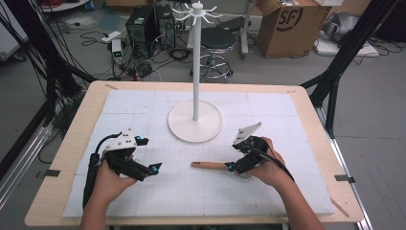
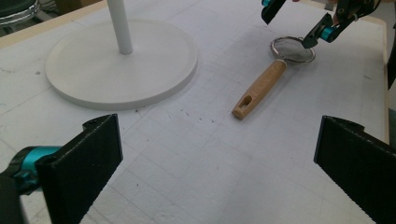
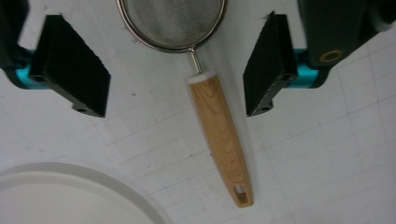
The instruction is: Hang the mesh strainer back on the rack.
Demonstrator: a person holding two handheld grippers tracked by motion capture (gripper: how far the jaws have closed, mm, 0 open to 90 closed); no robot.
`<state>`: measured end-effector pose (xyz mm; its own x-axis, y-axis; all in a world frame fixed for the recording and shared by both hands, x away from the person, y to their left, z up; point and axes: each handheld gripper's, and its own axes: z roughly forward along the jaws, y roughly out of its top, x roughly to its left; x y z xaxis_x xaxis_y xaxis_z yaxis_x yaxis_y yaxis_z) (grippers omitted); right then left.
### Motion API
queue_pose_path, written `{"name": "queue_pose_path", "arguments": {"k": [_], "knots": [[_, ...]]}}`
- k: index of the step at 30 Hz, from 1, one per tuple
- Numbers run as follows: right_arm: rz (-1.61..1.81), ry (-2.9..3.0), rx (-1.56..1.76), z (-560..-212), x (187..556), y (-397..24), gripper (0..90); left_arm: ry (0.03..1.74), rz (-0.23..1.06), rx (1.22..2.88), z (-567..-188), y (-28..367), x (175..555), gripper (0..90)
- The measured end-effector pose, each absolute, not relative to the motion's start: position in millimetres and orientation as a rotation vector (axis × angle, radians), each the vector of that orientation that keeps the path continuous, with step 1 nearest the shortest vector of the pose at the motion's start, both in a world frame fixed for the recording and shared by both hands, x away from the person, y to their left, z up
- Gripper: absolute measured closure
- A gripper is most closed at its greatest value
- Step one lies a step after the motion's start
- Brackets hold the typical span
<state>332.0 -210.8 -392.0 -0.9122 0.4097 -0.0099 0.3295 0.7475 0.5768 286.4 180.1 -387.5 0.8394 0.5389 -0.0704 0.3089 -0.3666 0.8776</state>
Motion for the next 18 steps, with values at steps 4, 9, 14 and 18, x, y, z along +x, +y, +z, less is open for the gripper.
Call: {"name": "queue_pose_path", "arguments": {"k": [4, 9, 14, 18], "knots": [[0.856, 2.854, 0.57, -397.5, 335.5, -202.1, 32.6, 0.634, 0.275, 1.984, -389.1, 180.0, 287.1, 1.6], [0.791, 2.923, 0.561, -407.1, 338.5, -195.4, 40.0, 0.637, 0.272, 1.997, -390.6, 178.0, 287.3, 1.6], [0.763, 2.951, 0.56, -411.8, 340.2, -192.3, 44.3, 0.637, 0.27, 2.002, -391.8, 175.9, 287.7, 1.6], [0.72, 2.977, 0.555, -416.4, 341.5, -188.8, 45.9, 0.638, 0.272, 2.004, -392.4, 175.3, 287.9, 1.7]]}}
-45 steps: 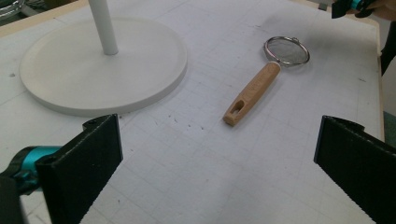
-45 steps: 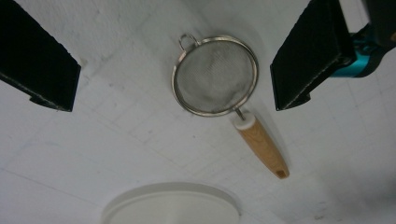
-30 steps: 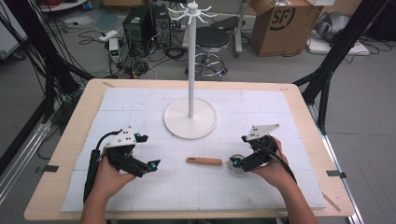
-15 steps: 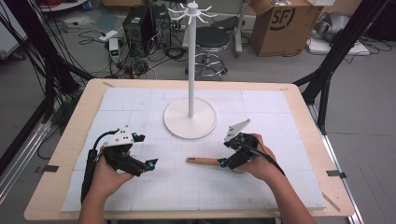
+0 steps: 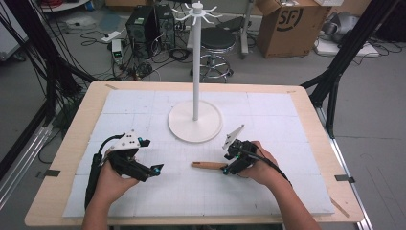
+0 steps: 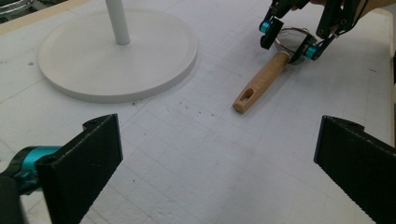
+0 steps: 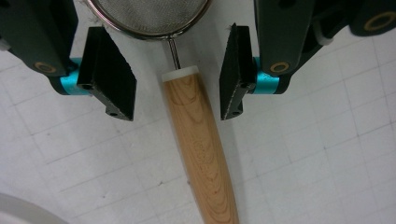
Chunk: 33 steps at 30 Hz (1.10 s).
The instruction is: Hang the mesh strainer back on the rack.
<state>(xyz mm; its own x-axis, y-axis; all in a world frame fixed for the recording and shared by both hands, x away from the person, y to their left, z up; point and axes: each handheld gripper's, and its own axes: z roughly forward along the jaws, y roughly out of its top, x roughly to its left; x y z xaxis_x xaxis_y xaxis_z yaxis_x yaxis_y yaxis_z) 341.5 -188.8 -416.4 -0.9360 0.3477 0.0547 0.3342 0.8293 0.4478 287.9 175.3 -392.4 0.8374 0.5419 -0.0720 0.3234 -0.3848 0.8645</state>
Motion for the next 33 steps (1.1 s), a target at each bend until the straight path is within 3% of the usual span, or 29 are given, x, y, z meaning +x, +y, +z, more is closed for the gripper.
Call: {"name": "queue_pose_path", "arguments": {"k": [10, 33], "knots": [[0.635, 3.007, 0.569, -422.0, 343.6, -180.9, 63.3, 0.639, 0.273, 1.995, -391.9, 176.5, 287.3, 1.7], [0.557, 2.965, 0.531, -420.3, 335.2, -174.5, 68.8, 0.642, 0.277, 1.995, -391.8, 176.3, 286.3, 1.7]]}}
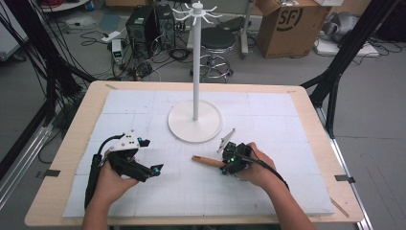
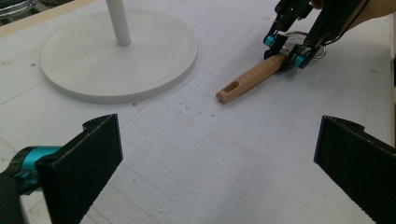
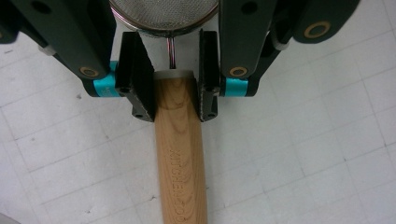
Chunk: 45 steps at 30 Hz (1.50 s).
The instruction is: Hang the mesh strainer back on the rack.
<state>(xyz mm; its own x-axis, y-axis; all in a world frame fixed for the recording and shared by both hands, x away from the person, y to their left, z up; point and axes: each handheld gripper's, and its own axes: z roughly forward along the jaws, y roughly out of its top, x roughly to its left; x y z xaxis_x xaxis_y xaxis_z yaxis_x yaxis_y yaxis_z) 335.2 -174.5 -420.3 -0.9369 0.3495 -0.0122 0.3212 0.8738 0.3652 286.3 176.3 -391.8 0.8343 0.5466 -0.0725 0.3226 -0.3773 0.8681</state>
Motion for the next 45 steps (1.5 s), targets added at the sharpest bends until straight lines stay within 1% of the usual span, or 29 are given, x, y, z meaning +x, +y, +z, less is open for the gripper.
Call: {"name": "queue_pose_path", "arguments": {"k": [4, 14, 26, 36, 45], "knots": [[0.624, 2.947, 0.526, -414.9, 334.3, -177.9, 68.8, 0.644, 0.276, 1.992, -392.2, 177.8, 286.5, 1.7], [0.983, 2.839, 0.562, -385.8, 333.7, -203.4, 68.8, 0.654, 0.28, 1.987, -392.1, 179.5, 286.3, 1.7], [1.331, 2.652, 0.606, -353.7, 336.9, -228.0, 68.8, 0.659, 0.276, 1.979, -393.4, 179.7, 286.5, 1.6], [1.508, 2.543, 0.565, -319.2, 347.0, -236.9, 68.8, 0.659, 0.272, 1.968, -392.0, 181.6, 286.0, 1.7], [1.572, 2.505, 0.513, -288.7, 358.5, -243.3, 68.8, 0.651, 0.274, 1.956, -390.4, 184.7, 285.3, 1.6]]}}
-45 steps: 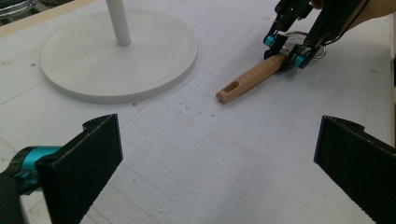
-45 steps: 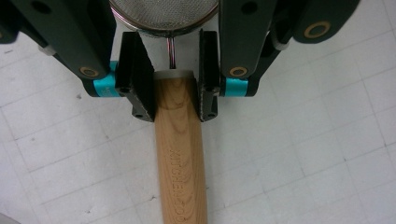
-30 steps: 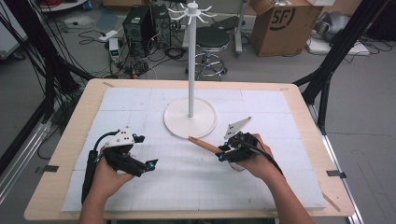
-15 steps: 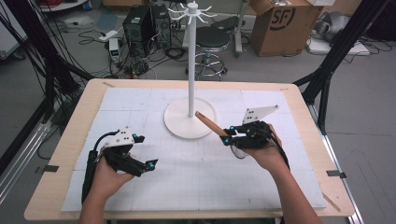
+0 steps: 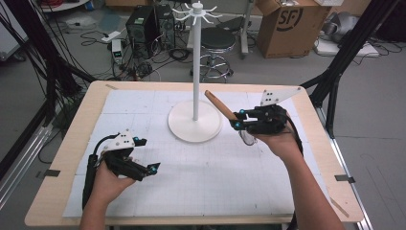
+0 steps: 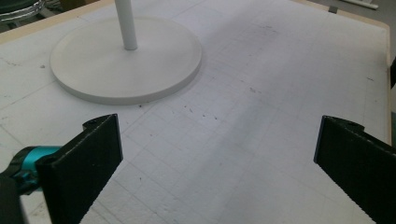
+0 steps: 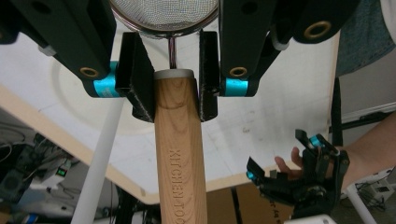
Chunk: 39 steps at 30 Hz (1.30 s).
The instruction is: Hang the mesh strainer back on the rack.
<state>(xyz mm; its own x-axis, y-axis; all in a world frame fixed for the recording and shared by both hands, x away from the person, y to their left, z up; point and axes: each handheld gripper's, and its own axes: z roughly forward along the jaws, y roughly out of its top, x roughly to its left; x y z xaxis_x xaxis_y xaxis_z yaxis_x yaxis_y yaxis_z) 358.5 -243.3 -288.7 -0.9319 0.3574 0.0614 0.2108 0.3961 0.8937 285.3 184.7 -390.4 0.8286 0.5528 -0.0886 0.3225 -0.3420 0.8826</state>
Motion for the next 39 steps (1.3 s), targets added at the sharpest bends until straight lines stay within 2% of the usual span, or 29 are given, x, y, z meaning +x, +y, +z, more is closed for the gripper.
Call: {"name": "queue_pose_path", "arguments": {"k": [12, 24, 39], "knots": [[1.656, 2.439, 0.438, -244.8, 377.8, -260.6, 68.8, 0.655, 0.271, 1.952, -391.2, 183.5, 285.2, 1.6], [1.668, 2.373, 0.411, -212.8, 395.8, -257.9, 68.7, 0.652, 0.271, 1.946, -390.6, 184.0, 285.0, 1.6], [1.68, 2.292, 0.534, -177.3, 426.5, -264.0, 68.8, 0.644, 0.267, 1.952, -390.8, 182.4, 285.6, 1.7]]}}
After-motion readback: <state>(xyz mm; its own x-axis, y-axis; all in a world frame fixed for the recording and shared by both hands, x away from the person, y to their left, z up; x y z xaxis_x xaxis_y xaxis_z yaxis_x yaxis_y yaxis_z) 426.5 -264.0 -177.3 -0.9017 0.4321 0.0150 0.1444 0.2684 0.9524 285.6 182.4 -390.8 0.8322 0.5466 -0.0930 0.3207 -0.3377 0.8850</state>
